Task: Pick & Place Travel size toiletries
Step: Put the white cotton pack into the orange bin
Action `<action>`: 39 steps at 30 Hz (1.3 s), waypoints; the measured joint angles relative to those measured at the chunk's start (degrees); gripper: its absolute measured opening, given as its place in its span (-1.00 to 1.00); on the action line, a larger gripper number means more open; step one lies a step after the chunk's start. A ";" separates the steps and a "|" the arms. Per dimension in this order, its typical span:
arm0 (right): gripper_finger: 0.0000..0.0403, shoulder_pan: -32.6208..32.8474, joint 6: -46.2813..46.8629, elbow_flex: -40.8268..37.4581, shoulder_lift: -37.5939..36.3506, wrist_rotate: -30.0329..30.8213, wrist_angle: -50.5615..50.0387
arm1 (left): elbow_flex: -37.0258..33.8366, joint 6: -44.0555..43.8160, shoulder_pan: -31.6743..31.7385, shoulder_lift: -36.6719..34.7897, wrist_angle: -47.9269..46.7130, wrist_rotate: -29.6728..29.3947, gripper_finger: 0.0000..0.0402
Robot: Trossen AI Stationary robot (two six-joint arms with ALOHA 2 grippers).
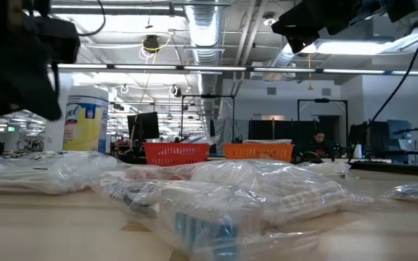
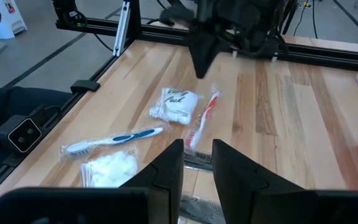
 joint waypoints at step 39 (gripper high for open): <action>-0.62 0.09 0.58 0.00 0.00 0.00 0.22 | 0.15 -11.76 -3.01 16.53 11.86 8.15 -0.45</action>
